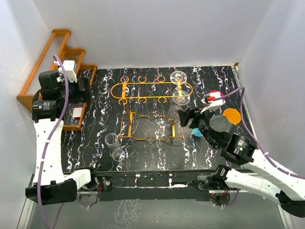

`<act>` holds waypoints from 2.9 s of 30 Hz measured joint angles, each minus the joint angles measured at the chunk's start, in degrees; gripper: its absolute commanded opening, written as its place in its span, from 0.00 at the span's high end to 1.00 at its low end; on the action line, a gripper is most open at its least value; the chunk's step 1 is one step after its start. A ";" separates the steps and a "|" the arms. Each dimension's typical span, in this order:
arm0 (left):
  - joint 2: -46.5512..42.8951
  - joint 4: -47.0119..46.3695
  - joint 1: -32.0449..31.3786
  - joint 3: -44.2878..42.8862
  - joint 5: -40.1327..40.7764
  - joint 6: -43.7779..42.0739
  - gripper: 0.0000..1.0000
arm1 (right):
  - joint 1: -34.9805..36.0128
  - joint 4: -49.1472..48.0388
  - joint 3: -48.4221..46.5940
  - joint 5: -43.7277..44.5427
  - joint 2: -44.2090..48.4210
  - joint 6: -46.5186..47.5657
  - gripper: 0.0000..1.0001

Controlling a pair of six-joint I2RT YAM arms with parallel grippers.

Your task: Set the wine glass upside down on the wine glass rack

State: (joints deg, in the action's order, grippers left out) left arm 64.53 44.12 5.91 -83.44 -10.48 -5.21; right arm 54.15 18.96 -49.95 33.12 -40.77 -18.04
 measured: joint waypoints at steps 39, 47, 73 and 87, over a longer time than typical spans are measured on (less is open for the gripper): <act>7.54 10.34 0.00 -3.65 6.49 -3.32 0.03 | -26.38 29.05 -16.76 6.49 -12.79 -13.11 0.10; 7.54 11.23 0.00 -4.50 5.57 -3.82 0.03 | -56.13 20.13 -15.89 -18.99 -18.69 -3.80 0.34; 7.76 12.33 0.00 -4.55 -0.87 -3.58 0.03 | -62.84 14.78 -19.37 -28.09 -38.75 3.19 0.52; 7.78 12.98 0.00 -4.83 -0.39 -3.78 0.03 | -62.84 12.02 -18.71 -30.45 -42.05 3.15 0.82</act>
State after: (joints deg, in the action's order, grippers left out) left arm 72.31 57.10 5.91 -88.27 -10.87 -8.99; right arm -8.69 30.98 -68.66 2.68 -82.83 -14.90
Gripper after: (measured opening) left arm 0.970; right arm 0.290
